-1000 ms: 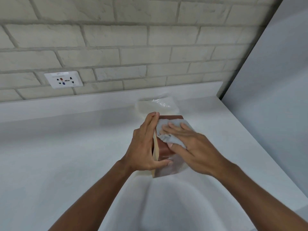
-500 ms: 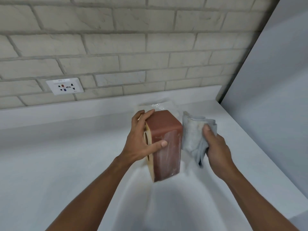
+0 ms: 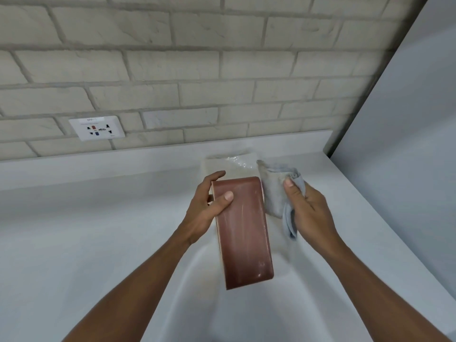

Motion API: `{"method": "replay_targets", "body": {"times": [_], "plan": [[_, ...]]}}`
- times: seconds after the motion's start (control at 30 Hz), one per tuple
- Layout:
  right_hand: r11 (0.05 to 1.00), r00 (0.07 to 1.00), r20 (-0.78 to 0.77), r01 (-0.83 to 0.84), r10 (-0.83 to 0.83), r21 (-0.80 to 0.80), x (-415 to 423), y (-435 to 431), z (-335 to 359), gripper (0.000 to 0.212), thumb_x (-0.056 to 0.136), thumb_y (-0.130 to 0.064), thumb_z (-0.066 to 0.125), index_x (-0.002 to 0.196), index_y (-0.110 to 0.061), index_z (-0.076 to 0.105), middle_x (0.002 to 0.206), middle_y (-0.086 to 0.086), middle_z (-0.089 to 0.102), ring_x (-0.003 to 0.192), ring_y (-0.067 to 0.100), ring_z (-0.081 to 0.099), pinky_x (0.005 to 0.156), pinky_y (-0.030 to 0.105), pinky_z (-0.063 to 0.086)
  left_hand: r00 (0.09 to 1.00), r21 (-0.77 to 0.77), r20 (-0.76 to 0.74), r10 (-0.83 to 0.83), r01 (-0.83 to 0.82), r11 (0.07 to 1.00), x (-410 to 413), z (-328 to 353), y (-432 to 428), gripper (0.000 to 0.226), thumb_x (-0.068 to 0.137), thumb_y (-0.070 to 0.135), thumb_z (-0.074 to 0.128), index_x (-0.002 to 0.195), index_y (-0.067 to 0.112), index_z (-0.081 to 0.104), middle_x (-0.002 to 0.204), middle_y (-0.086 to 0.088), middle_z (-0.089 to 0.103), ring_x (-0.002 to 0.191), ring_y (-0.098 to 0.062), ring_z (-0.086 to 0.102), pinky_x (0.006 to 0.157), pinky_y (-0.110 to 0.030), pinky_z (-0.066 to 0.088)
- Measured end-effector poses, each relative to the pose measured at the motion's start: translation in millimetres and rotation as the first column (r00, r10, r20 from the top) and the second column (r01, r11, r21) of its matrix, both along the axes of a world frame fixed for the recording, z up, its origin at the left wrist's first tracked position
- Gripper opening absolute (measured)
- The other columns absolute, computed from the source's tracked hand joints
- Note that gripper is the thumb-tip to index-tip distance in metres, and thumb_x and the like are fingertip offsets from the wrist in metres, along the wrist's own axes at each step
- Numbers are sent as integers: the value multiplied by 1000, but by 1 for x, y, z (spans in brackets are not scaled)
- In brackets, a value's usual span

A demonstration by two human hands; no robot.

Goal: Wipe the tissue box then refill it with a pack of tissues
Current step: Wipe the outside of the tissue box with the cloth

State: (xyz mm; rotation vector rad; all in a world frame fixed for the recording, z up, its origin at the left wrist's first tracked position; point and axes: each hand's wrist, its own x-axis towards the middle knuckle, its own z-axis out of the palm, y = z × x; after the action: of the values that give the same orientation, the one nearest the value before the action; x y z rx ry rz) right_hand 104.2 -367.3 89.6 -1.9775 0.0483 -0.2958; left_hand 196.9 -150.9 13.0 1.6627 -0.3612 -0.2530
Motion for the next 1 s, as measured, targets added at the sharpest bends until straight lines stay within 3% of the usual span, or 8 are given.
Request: {"method": "replay_targets", "body": {"times": [0.1,0.2,0.37,0.5,0.57,0.63,0.7,1.0], "plan": [[980,999,-35,-10,3,-201,12,5,7,25,103,-48,38,102,-43,63,78,2,75,81,14,70,76,18,48,991,41,130,-9,4,999,-5,4,-3,81,77,76,70,148,54,41,147,2,48,130,-23,56,109,-46,49],[850,988,24,-116,150,-514,19,23,5,41,101,-44,35,137,-37,54,144,-16,51,143,1,30,115,20,25,966,66,258,-32,15,998,-9,10,-8,81,78,62,71,150,46,39,144,6,49,131,-19,53,103,-31,47],[646,915,168,-120,366,-753,15,26,-15,50,100,-37,37,148,-22,39,155,-6,37,149,11,20,123,40,11,969,87,242,-50,29,996,-5,11,-11,75,77,55,68,145,50,38,144,16,49,135,-10,49,99,-19,43],[965,987,-123,65,-99,-255,9,1,-18,35,102,-43,43,123,-27,67,130,-4,65,125,15,57,103,30,42,996,41,85,-2,-1,999,2,6,-2,77,77,76,69,146,53,44,147,1,51,132,-24,55,108,-41,49],[960,940,-248,264,-235,90,6,-7,-21,50,101,-44,46,76,-7,68,75,11,72,77,26,69,72,33,47,999,43,31,-4,2,999,4,3,-2,75,78,79,67,145,53,45,145,-3,53,129,-30,57,109,-56,49],[937,946,-236,275,-224,214,0,-8,-22,67,103,-43,42,57,4,56,52,24,58,54,27,59,64,33,43,1000,64,-29,-12,14,998,3,4,-5,70,78,80,65,142,56,48,146,0,54,131,-27,57,111,-54,48],[948,960,-224,220,-169,229,-5,-5,-24,69,102,-47,40,41,-19,58,43,10,56,50,20,56,62,28,43,992,43,-125,-16,22,999,1,4,-10,64,80,80,62,139,55,50,142,7,59,130,-17,60,108,-42,49],[979,952,-275,172,-136,111,-10,2,-39,43,99,-48,46,90,-13,70,81,14,72,79,22,69,74,28,50,923,95,-385,-5,45,994,5,2,-10,61,87,79,42,131,39,53,124,17,66,115,-8,63,96,-33,48]]}}
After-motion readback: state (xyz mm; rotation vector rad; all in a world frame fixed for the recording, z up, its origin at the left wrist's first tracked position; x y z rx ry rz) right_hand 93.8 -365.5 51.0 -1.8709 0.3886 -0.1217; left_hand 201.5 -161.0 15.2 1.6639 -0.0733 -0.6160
